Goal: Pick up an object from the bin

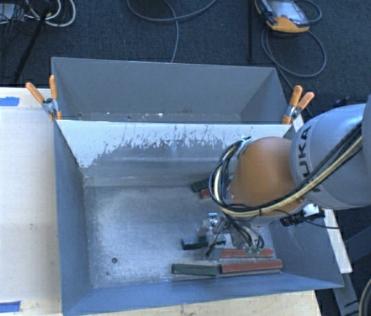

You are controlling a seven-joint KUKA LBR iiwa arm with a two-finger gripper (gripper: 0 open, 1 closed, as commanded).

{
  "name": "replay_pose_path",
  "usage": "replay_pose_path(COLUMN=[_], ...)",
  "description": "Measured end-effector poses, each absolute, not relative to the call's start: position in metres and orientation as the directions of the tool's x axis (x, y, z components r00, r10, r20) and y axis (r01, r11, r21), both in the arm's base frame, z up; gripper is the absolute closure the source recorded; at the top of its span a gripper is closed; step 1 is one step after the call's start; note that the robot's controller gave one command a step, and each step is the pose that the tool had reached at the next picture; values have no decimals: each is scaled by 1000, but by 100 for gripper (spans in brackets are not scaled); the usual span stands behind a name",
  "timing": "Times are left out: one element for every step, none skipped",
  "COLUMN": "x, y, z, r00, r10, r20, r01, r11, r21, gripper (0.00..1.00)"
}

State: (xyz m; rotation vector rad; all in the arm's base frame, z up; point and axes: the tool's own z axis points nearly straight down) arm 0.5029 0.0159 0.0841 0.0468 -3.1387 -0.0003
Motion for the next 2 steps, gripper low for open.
replay_pose_path(x=[502,502], y=[16,16], z=[96,117], r00=[-1000,-1000], r10=[-30,-30], r20=[8,7], r01=[-30,-30], r11=[1000,1000], r21=[0,0], gripper=[100,100])
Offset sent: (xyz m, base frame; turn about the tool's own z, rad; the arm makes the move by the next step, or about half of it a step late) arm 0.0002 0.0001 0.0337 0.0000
